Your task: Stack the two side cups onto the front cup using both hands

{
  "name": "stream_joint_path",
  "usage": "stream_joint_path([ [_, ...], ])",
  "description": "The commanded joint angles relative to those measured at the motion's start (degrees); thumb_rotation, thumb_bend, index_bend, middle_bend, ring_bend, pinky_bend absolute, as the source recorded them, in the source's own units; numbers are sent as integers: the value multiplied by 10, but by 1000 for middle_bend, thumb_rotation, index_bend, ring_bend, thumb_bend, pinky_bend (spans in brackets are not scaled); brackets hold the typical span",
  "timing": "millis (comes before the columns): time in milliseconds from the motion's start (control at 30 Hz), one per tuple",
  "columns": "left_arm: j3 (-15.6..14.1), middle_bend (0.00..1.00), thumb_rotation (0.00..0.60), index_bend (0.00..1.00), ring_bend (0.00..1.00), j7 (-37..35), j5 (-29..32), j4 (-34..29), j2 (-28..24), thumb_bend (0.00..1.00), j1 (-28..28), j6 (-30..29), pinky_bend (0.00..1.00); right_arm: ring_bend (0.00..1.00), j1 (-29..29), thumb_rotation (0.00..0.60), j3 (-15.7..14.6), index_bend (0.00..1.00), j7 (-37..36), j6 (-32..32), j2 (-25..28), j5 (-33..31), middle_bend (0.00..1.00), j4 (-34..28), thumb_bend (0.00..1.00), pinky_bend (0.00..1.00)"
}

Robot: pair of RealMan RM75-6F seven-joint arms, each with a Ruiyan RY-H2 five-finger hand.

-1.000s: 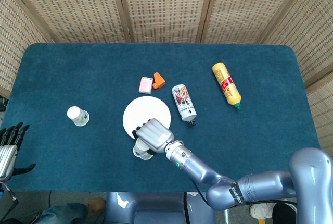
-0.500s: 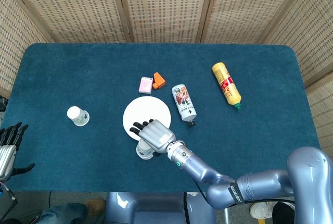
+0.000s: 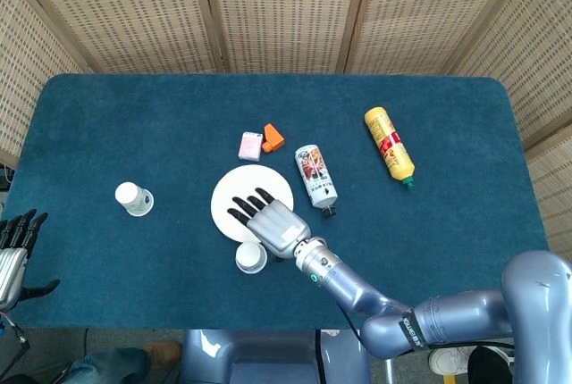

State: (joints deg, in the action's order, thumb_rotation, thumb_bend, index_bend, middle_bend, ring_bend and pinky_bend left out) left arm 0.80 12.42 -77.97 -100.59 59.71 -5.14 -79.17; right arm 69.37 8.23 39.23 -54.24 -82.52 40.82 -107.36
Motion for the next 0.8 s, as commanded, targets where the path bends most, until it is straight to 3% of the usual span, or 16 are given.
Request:
stream_joint_path([
  [33, 1, 0, 600, 0, 0, 1, -1, 3, 2, 0, 0, -3, 0, 106, -31, 600, -36, 90, -8, -16, 34, 90, 99, 21, 0, 32],
  [167, 4, 0, 600, 0, 0, 1, -1, 7, 7, 0, 1, -8, 0, 99, -74, 600, -72, 90, -70, -38, 59, 236, 91, 67, 0, 27],
  [233, 6, 0, 600, 0, 0, -1, -11, 15, 14, 0, 0, -17, 0, 69, -110, 600, -108, 55, -138, -78, 81, 356, 54, 119, 0, 11],
  [333, 6, 0, 600, 0, 0, -7, -28, 29, 23, 0, -1, -24, 0, 4, -148, 600, -139, 2, -204, -129, 103, 433, 2, 186, 0, 0],
  [433, 6, 0, 600, 0, 0, -17, -38, 40, 27, 0, -8, -18, 0, 0, -191, 600, -149, 0, -246, -150, 124, 413, 0, 218, 0, 0],
  [633, 25, 0, 600, 0, 0, -14, -59, 64, 17, 0, -60, 31, 0, 0, -277, 600, -148, 0, -306, -184, 164, 344, 0, 213, 0, 0],
  [800, 51, 0, 600, 0, 0, -18, -61, 84, 9, 0, -150, 145, 0, 0, -377, 600, -173, 0, -322, -259, 175, 342, 0, 161, 0, 0],
])
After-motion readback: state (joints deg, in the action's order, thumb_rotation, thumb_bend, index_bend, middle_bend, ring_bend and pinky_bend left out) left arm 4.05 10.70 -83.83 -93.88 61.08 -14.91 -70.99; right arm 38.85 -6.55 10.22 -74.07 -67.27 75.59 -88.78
